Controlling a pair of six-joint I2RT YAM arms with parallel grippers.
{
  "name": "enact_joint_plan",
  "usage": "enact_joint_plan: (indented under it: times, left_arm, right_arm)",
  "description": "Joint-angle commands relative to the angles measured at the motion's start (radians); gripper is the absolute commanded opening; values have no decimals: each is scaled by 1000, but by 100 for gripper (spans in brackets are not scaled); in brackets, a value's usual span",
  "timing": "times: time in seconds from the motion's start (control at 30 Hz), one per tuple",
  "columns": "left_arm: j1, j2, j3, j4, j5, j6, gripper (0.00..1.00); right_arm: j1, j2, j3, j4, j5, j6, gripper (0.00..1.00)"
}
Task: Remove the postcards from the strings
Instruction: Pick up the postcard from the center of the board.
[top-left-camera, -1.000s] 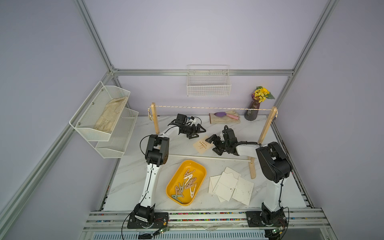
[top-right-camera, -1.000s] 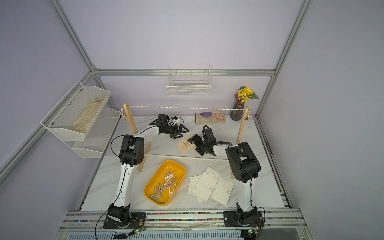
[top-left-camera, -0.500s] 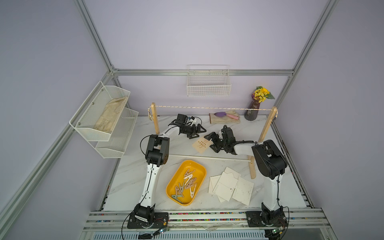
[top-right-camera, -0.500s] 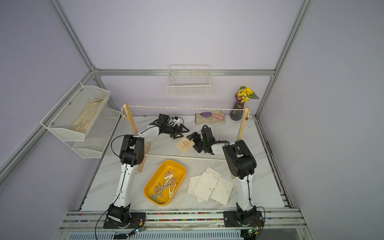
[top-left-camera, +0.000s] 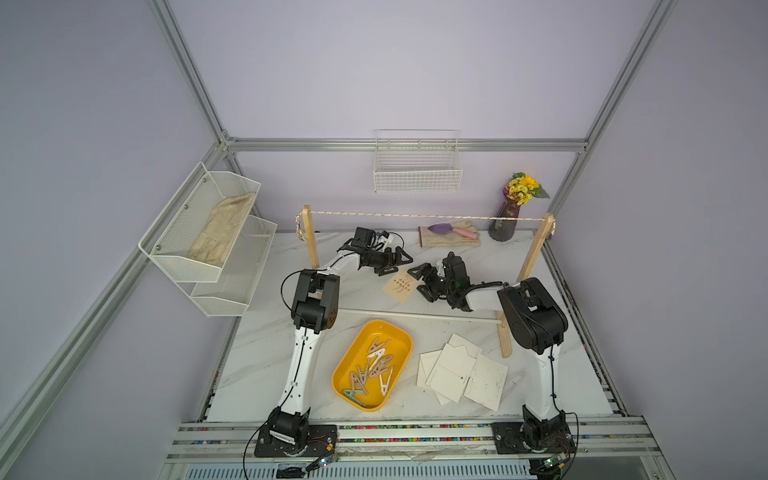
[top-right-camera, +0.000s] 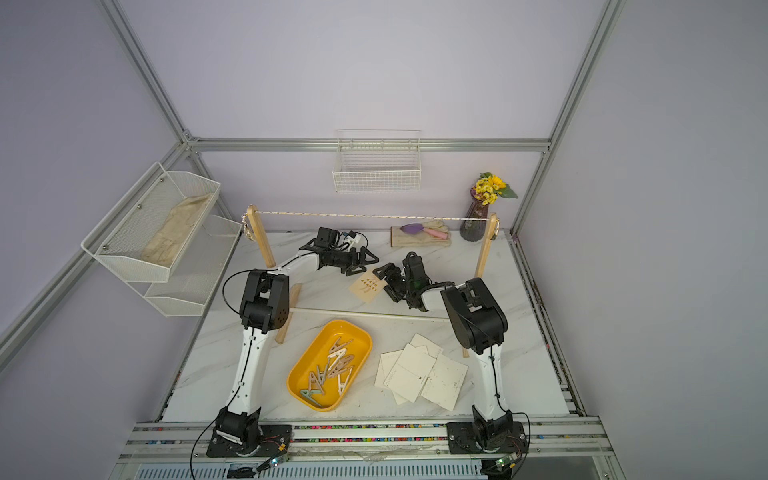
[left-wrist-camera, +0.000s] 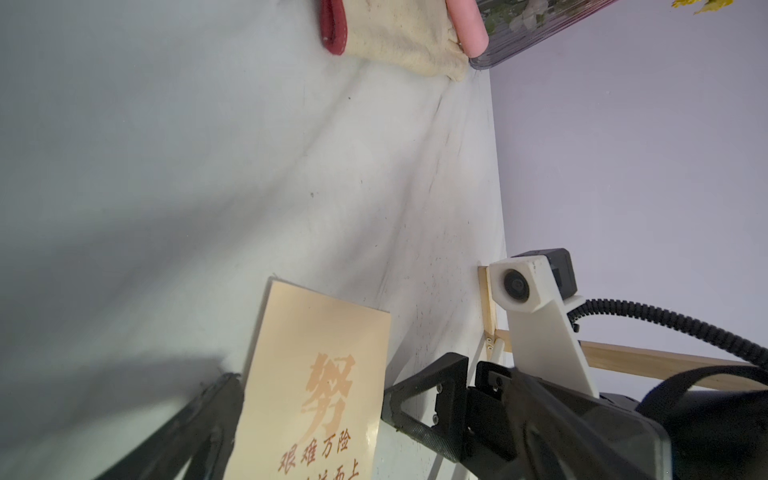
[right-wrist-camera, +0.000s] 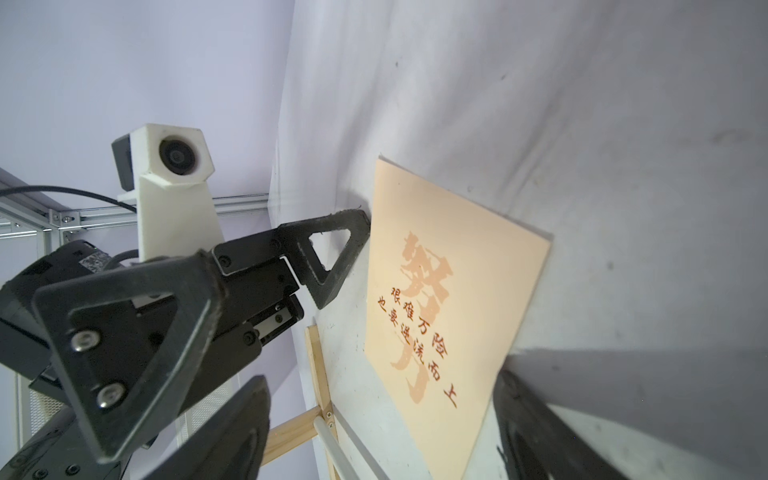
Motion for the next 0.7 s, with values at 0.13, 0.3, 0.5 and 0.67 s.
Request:
enact_joint_plan:
  times: [0.13,0.3,0.5,0.67]
  left_arm:
    - [-23,12,-53,-72,-6,3,100]
    - [-23,18,-54,-72,-6,3,100]
    - [-25,17,-58,-72,-6,3,100]
    - [-25,17,-64,-71,-6,5,100]
  right_arm:
    - [1,43,-82,134,18,10,80]
    - [1,15,-147,250,33,5,77]
    - [2,9,-175,353,33,-9,75]
    - [1,6,-181,404,27,-45,73]
